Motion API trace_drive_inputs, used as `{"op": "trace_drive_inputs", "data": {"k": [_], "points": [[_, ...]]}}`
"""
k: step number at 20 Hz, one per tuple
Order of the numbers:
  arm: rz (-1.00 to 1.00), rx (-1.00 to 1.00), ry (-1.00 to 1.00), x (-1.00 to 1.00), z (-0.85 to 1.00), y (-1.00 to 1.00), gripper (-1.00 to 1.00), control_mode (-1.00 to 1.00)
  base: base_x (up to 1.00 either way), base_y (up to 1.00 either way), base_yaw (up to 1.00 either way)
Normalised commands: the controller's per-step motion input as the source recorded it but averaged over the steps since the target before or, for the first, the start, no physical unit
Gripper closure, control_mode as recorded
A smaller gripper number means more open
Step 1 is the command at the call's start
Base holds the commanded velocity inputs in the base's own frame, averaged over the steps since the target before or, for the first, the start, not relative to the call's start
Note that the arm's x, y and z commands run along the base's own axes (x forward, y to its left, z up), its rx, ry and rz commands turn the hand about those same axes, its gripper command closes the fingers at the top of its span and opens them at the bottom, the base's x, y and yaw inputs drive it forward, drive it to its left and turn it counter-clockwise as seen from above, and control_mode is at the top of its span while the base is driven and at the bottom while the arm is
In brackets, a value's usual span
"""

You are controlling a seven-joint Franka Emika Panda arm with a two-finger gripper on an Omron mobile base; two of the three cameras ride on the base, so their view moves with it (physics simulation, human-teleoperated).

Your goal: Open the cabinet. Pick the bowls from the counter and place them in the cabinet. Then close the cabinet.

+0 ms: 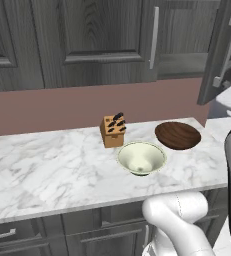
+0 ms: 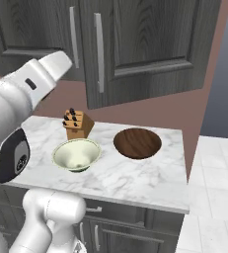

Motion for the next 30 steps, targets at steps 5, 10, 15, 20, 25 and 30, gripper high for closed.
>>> {"op": "trace_drive_inputs", "data": {"k": [5,10,15,20,25,30], "points": [[-0.19,-0.52,0.16,0.00,0.00,0.45,-1.00,-1.00,0.00,0.00,0.00],[-0.23,-0.49,0.14,0.05,0.00,0.13,-1.00,-1.00,0.00,0.00,0.00],[-0.17,-0.38,0.11,0.06,-0.01,0.00,-1.00,-1.00,0.00,0.00,0.00],[-0.09,-0.13,0.02,0.23,-0.24,0.00,-1.00,-1.00,0.00,0.00,0.00],[-0.01,-0.02,0.00,0.42,-0.23,0.00,-1.00,-1.00,0.00,0.00,0.00],[0.00,0.00,-0.02,0.50,-0.07,-0.09,-1.00,-1.00,0.00,0.00,0.00]]}}
